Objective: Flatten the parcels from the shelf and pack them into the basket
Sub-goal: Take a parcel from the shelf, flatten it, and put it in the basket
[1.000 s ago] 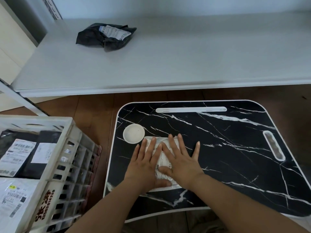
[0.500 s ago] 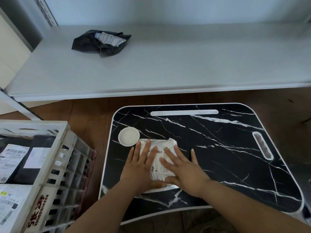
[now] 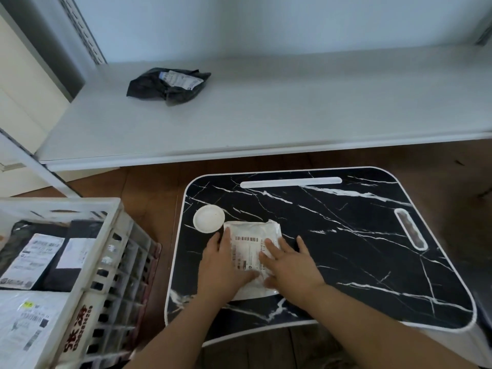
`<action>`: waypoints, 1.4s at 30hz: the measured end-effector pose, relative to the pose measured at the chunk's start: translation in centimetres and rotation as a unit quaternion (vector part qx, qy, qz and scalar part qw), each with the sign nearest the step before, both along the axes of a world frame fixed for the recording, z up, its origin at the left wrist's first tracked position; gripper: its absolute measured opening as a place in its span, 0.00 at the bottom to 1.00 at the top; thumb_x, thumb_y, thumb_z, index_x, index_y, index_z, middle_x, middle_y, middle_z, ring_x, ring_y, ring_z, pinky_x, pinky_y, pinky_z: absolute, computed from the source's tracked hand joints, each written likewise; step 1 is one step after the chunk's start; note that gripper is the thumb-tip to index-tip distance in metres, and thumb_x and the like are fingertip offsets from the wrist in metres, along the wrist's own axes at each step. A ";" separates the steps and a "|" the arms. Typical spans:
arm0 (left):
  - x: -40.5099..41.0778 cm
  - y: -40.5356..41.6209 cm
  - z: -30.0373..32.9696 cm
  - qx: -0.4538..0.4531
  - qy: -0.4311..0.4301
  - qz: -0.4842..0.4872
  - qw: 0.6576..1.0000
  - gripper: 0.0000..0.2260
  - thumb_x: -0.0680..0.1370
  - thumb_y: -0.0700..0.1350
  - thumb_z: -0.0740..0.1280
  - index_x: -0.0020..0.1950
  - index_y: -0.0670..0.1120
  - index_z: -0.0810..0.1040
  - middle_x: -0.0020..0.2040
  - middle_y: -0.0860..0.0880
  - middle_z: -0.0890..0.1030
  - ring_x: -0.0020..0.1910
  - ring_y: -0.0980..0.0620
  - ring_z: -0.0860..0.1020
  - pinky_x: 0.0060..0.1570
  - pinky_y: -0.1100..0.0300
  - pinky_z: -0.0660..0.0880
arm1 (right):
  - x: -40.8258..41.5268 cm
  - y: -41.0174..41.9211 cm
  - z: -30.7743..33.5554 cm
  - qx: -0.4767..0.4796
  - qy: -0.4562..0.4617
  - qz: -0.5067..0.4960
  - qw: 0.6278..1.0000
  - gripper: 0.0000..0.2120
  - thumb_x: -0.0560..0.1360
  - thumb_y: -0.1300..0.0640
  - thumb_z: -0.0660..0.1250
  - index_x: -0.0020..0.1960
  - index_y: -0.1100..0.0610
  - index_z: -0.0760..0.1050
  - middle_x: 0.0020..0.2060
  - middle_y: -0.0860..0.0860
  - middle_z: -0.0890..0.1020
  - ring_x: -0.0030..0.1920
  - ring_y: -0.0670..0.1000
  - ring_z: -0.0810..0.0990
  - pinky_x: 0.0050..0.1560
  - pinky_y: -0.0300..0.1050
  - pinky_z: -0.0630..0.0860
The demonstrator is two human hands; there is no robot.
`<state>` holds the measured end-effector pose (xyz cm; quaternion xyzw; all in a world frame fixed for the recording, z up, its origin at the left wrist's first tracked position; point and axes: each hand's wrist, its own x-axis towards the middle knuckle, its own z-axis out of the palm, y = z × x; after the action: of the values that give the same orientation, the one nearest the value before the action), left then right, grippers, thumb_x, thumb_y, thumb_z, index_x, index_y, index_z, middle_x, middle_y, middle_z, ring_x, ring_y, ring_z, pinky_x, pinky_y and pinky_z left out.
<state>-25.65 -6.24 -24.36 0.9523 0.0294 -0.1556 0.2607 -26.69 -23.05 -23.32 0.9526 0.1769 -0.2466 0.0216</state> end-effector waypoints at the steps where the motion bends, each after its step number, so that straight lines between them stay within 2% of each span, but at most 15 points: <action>1: -0.2 0.1 0.1 -0.027 0.006 0.065 0.997 0.47 0.67 0.56 0.76 0.78 0.48 0.53 0.75 0.45 0.58 0.72 0.47 0.62 0.70 0.52 0.64 | -0.3 0.3 0.0 -0.005 -0.005 -0.004 1.000 0.27 0.81 0.45 0.56 0.77 0.51 0.55 0.78 0.53 0.49 0.78 0.57 0.47 0.75 0.63 0.44; 5: -1.2 0.2 0.4 -0.176 0.115 0.226 0.951 0.29 0.68 0.45 0.78 0.65 0.42 0.71 0.61 0.45 0.77 0.55 0.48 0.79 0.56 0.54 0.77 | -1.4 1.5 0.5 0.024 0.001 -0.046 0.999 0.22 0.81 0.53 0.59 0.73 0.58 0.65 0.77 0.55 0.55 0.75 0.57 0.57 0.68 0.53 0.67; 9: -1.5 0.1 0.9 -0.314 0.181 0.257 0.896 0.12 0.69 0.38 0.76 0.51 0.43 0.79 0.52 0.44 0.83 0.48 0.48 0.82 0.51 0.52 0.79 | -1.9 0.7 0.2 0.183 0.002 -0.145 0.972 0.19 0.78 0.55 0.65 0.68 0.54 0.73 0.74 0.48 0.65 0.72 0.49 0.65 0.69 0.44 0.66; 14: -1.5 -0.3 3.3 -0.297 0.131 0.175 0.929 0.13 0.73 0.38 0.71 0.56 0.46 0.77 0.54 0.48 0.82 0.52 0.50 0.80 0.55 0.52 0.77 | -2.1 -0.3 3.4 0.274 -0.072 -0.268 0.921 0.28 0.70 0.46 0.74 0.66 0.53 0.72 0.64 0.45 0.70 0.60 0.46 0.73 0.60 0.39 0.70; 18: -0.4 1.1 6.6 -0.191 0.085 -0.014 0.978 0.15 0.74 0.41 0.71 0.59 0.48 0.75 0.54 0.50 0.81 0.54 0.51 0.78 0.58 0.52 0.75 | 0.0 0.0 7.0 0.289 -0.115 -0.244 0.919 0.51 0.60 0.41 0.79 0.75 0.49 0.58 0.73 0.42 0.61 0.72 0.46 0.61 0.72 0.48 0.60; 20: 0.1 2.5 8.6 -0.151 0.064 -0.081 0.983 0.14 0.74 0.42 0.71 0.59 0.49 0.76 0.54 0.51 0.80 0.52 0.53 0.78 0.54 0.58 0.75 | 1.3 0.2 8.9 0.315 -0.056 -0.205 0.925 0.44 0.58 0.43 0.80 0.69 0.45 0.65 0.66 0.41 0.72 0.67 0.46 0.71 0.68 0.52 0.69; 22: 0.5 4.2 10.3 -0.122 0.043 -0.115 0.985 0.13 0.74 0.43 0.71 0.58 0.49 0.76 0.54 0.51 0.80 0.51 0.55 0.76 0.51 0.63 0.72 | 2.1 0.9 10.6 0.406 0.054 -0.226 0.884 0.29 0.61 0.51 0.81 0.58 0.50 0.75 0.51 0.48 0.84 0.52 0.50 0.83 0.56 0.54 0.79; 25: 0.7 7.1 11.9 -0.103 0.007 -0.121 0.987 0.13 0.74 0.43 0.71 0.58 0.48 0.77 0.55 0.50 0.80 0.52 0.53 0.76 0.52 0.62 0.71 | 2.8 3.1 12.5 0.476 0.133 -0.252 0.832 0.18 0.67 0.58 0.76 0.55 0.58 0.78 0.46 0.55 0.86 0.45 0.56 0.86 0.51 0.59 0.80; 29: 0.9 11.8 13.3 -0.152 -0.033 -0.032 0.987 0.10 0.71 0.43 0.74 0.51 0.46 0.79 0.49 0.50 0.82 0.50 0.52 0.79 0.49 0.59 0.77 | 3.7 8.2 13.7 0.515 0.113 -0.272 0.805 0.12 0.70 0.61 0.74 0.53 0.59 0.79 0.43 0.55 0.86 0.42 0.57 0.86 0.47 0.59 0.81; 31: 1.1 14.8 14.1 -0.273 -0.057 0.102 0.955 0.11 0.68 0.42 0.77 0.47 0.46 0.79 0.48 0.48 0.82 0.48 0.50 0.80 0.45 0.59 0.78 | 4.4 10.9 14.3 0.548 0.101 -0.297 0.776 0.11 0.70 0.61 0.74 0.52 0.59 0.79 0.42 0.55 0.86 0.41 0.57 0.86 0.47 0.59 0.81; 33: 1.5 18.3 14.6 -0.453 -0.039 0.218 0.864 0.13 0.69 0.39 0.76 0.51 0.44 0.78 0.53 0.43 0.82 0.51 0.46 0.82 0.50 0.53 0.80 | 5.4 13.8 14.8 0.582 0.101 -0.319 0.741 0.12 0.70 0.60 0.74 0.53 0.60 0.79 0.42 0.55 0.86 0.42 0.57 0.86 0.50 0.59 0.81; 35: 1.5 21.1 14.8 -0.557 0.018 0.209 0.804 0.16 0.71 0.36 0.73 0.57 0.43 0.78 0.55 0.42 0.83 0.54 0.44 0.82 0.55 0.48 0.79 | 6.3 17.2 15.0 0.604 0.101 -0.322 0.722 0.11 0.71 0.60 0.74 0.52 0.60 0.79 0.42 0.55 0.86 0.42 0.57 0.86 0.50 0.59 0.81; 37: 1.3 23.3 14.6 -0.535 0.045 0.185 0.823 0.15 0.72 0.35 0.72 0.57 0.43 0.79 0.53 0.45 0.84 0.52 0.46 0.83 0.53 0.48 0.79 | 6.9 20.6 14.7 0.611 0.098 -0.316 0.720 0.09 0.71 0.60 0.75 0.49 0.60 0.80 0.41 0.55 0.86 0.42 0.56 0.86 0.50 0.58 0.81; 39: 1.6 26.1 13.6 -0.479 0.018 0.244 0.843 0.14 0.72 0.36 0.73 0.56 0.43 0.79 0.50 0.46 0.85 0.51 0.45 0.83 0.54 0.46 0.78 | 7.5 24.0 14.0 0.611 0.099 -0.296 0.728 0.08 0.71 0.59 0.75 0.49 0.59 0.80 0.42 0.54 0.86 0.42 0.54 0.86 0.47 0.53 0.82; 42: 2.4 30.7 10.5 -0.508 -0.028 0.368 0.778 0.13 0.73 0.36 0.72 0.57 0.41 0.78 0.53 0.43 0.83 0.52 0.43 0.82 0.57 0.41 0.76 | 8.8 27.9 12.3 0.561 0.101 -0.219 0.792 0.23 0.72 0.56 0.74 0.64 0.56 0.73 0.56 0.51 0.82 0.51 0.50 0.83 0.49 0.42 0.79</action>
<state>-23.27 24.47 -13.82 0.6019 0.2869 -0.0139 0.7451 -17.89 4.85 -10.97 0.7801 0.0725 -0.1972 -0.5894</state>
